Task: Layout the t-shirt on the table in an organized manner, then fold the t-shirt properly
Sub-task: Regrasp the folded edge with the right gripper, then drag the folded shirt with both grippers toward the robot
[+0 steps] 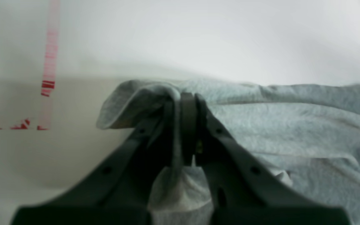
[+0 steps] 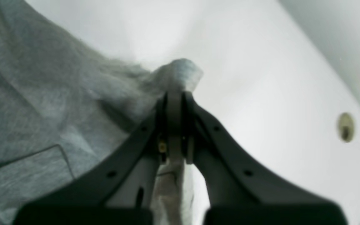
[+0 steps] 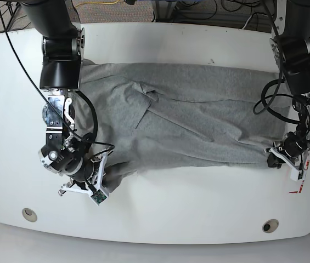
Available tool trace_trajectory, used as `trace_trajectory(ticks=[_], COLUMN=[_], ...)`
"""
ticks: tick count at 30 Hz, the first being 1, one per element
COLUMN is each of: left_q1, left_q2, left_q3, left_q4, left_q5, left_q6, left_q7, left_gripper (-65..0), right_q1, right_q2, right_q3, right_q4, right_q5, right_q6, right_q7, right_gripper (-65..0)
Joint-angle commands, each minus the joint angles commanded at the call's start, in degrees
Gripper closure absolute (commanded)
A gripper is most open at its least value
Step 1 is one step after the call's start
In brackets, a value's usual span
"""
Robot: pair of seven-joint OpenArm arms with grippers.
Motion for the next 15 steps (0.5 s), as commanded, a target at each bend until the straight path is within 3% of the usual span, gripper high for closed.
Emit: trace_trajectory(ticks=[7,15], left_q1=[2.29,5.19], left_q2=[0.09,0.18], left_q3=[-0.18,-2.46], left_q4=[9.67,17.93], left_q5=[0.00,0.00], left_q6=[-4.31,-4.84], left_q7=[0.70,4.40], left_gripper=[-0.7,-0.8], right_q1=[-4.92,-10.20], right_q2=[-0.35,-0.44], right_q3=[3.69,7.03], right_q4=[10.20,17.58], right_q5=[0.00,0.09], right_q6=[0.00,0.00], right_q7=[-5.19,-8.70], right_gripper=[0.0,0.0])
